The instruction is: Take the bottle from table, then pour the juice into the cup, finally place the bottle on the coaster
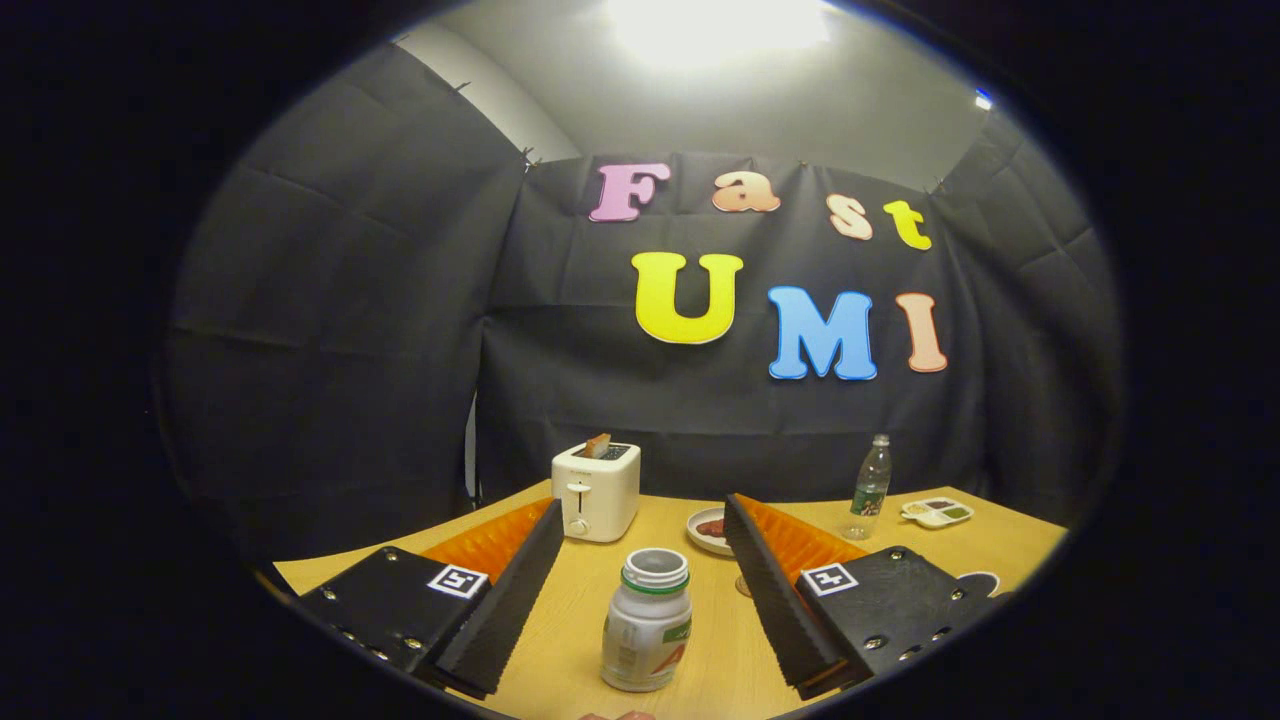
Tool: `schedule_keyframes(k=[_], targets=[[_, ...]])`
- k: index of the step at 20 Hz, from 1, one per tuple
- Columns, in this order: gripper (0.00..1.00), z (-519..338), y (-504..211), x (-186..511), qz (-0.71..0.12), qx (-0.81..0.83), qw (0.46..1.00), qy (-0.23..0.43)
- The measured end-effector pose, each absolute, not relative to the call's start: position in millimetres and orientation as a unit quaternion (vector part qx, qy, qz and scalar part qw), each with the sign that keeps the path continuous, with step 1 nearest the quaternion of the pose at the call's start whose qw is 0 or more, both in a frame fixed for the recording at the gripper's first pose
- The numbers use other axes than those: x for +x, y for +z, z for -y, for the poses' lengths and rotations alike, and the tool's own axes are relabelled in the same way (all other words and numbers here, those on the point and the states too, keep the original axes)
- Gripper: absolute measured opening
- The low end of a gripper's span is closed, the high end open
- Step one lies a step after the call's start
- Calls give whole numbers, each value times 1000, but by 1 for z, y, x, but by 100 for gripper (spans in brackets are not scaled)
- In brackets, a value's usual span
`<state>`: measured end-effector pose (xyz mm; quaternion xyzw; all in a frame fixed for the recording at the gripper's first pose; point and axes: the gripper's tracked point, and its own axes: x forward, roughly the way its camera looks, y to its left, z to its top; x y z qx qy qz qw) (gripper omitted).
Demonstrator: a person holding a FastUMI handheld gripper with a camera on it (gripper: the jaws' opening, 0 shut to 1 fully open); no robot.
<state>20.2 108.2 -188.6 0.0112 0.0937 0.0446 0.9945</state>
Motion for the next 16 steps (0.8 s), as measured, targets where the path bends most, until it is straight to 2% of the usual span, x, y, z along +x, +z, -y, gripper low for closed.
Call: schedule_keyframes(k=[9,16], targets=[[98,-99,-275,16,-187,24,982,3],[99,-106,-306,18,-217,31,975,14]])
